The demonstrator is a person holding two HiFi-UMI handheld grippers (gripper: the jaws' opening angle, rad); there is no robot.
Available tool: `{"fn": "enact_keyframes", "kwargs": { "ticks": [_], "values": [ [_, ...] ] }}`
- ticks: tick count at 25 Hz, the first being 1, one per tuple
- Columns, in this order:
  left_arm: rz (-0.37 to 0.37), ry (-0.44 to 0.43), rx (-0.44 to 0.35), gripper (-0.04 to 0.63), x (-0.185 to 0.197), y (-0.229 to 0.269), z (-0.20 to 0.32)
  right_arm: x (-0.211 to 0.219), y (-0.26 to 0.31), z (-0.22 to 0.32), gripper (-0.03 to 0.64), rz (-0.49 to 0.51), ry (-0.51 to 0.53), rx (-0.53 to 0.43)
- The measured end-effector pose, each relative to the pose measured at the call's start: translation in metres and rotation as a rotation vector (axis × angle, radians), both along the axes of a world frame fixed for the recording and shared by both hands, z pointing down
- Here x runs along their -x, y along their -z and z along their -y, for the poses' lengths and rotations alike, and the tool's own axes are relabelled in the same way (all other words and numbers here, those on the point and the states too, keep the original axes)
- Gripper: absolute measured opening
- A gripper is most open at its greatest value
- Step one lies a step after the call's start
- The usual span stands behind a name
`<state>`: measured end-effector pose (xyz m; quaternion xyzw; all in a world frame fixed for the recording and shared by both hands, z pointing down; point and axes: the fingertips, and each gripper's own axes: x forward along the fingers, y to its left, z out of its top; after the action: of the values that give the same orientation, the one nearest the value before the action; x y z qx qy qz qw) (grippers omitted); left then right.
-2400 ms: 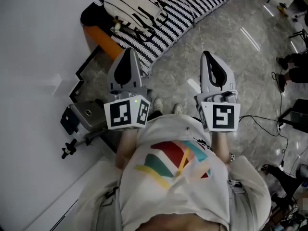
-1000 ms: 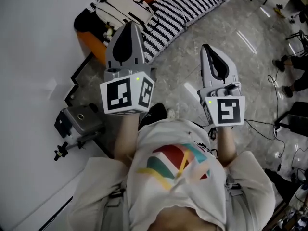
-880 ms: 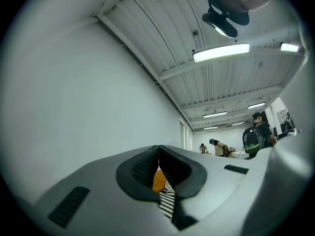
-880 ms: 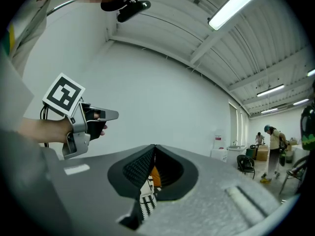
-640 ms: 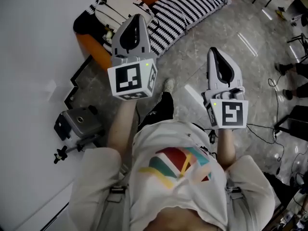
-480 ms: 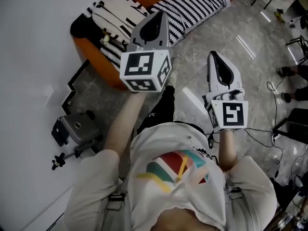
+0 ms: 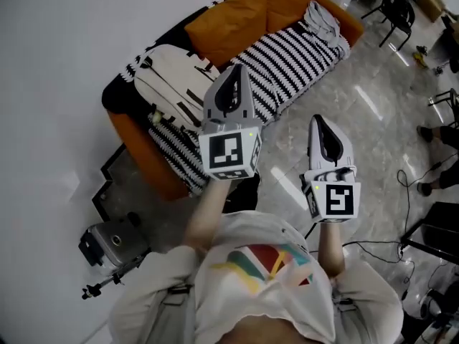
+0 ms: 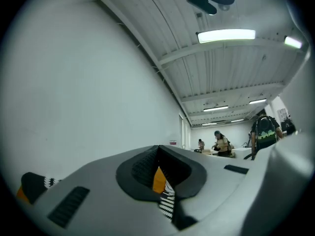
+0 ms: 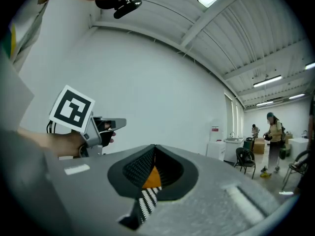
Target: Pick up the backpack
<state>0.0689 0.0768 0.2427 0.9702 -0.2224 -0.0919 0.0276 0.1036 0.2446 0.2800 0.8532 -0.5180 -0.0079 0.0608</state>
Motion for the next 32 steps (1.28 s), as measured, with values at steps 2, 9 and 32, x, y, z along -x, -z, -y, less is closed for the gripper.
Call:
{"fn": "enact_keyframes", "kwargs": {
  "ticks": [2,9,32],
  "values": [
    [0.006,0.024,0.004,0.014,-0.020,0.003,0.030,-0.035,0.010,0.035,0.005,-0.007,0.030,0.003],
    [0.095,0.192,-0.001,0.014,-0.037,-0.007,0.122,-0.105,0.038,0.156,0.005,-0.052,0.166,-0.037],
    [0.091,0.869,0.112,0.014,0.084,-0.002,0.211,-0.075,0.037,0.340,0.005,0.021,0.745,-0.060]
  ]
}}
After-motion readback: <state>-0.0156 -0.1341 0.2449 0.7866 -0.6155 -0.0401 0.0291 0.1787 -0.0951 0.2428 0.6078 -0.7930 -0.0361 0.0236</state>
